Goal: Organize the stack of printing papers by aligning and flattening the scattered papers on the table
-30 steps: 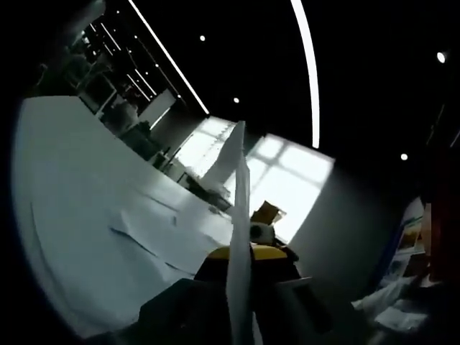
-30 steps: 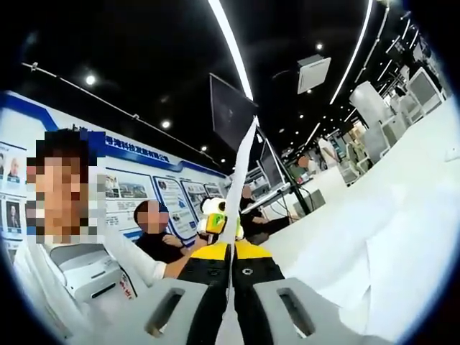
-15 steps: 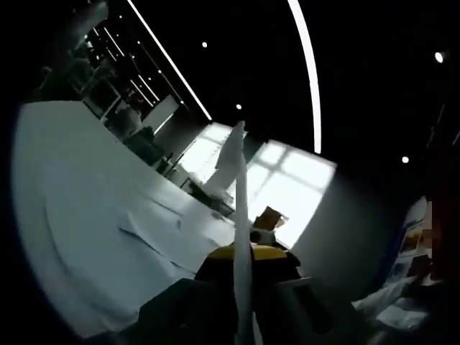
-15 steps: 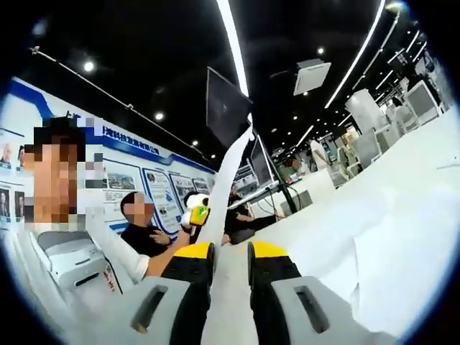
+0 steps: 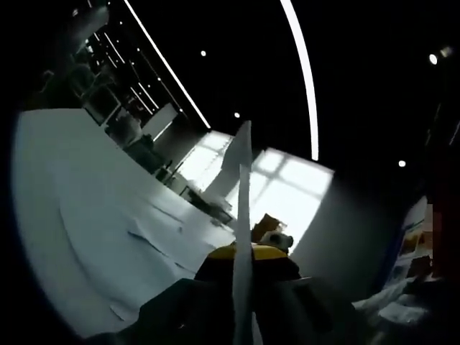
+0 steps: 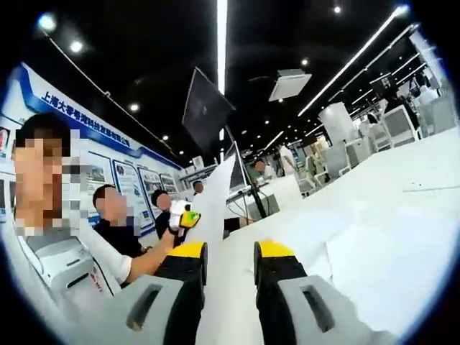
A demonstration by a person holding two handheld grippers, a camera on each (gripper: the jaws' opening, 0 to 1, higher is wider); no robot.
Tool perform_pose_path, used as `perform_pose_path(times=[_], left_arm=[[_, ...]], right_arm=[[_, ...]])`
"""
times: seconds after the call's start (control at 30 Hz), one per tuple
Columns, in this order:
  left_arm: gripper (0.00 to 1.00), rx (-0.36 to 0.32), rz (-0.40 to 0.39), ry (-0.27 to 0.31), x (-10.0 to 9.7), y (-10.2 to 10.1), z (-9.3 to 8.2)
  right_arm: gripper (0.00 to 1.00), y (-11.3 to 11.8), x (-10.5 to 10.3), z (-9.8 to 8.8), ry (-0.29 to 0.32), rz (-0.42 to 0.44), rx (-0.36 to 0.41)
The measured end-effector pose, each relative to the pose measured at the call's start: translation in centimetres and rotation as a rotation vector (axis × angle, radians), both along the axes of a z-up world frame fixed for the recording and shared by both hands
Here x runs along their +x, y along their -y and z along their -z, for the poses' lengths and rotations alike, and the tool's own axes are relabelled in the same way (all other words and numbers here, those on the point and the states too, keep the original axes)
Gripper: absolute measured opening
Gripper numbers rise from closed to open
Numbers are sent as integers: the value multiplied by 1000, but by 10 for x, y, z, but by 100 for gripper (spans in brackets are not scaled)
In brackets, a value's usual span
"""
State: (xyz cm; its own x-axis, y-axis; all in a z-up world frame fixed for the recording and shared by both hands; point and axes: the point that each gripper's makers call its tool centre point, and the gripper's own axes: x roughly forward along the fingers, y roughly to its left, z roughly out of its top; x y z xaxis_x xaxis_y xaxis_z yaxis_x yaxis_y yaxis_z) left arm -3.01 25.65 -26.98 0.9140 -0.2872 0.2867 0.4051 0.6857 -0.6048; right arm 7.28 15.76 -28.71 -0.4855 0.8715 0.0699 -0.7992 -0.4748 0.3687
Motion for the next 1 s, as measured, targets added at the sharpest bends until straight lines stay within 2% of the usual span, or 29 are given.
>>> perform_pose_path(times=[0.1, 0.27, 0.5, 0.83, 1.0], left_arm=[[5, -7, -4, 3, -4, -2, 0], [5, -7, -12, 4, -9, -6, 0], [5, -8, -15, 11, -11, -5, -2], [5, -10, -37, 9, -16, -13, 2], [5, -10, -60, -4, -18, -20, 11]], right_arm=[[28, 6, -3, -2, 9, 19, -6], [37, 13, 7, 1, 15, 83, -42], [39, 28, 15, 6, 31, 137, -72], [41, 48, 25, 11, 116, 222, -142], [53, 63, 35, 19, 167, 288, -204]])
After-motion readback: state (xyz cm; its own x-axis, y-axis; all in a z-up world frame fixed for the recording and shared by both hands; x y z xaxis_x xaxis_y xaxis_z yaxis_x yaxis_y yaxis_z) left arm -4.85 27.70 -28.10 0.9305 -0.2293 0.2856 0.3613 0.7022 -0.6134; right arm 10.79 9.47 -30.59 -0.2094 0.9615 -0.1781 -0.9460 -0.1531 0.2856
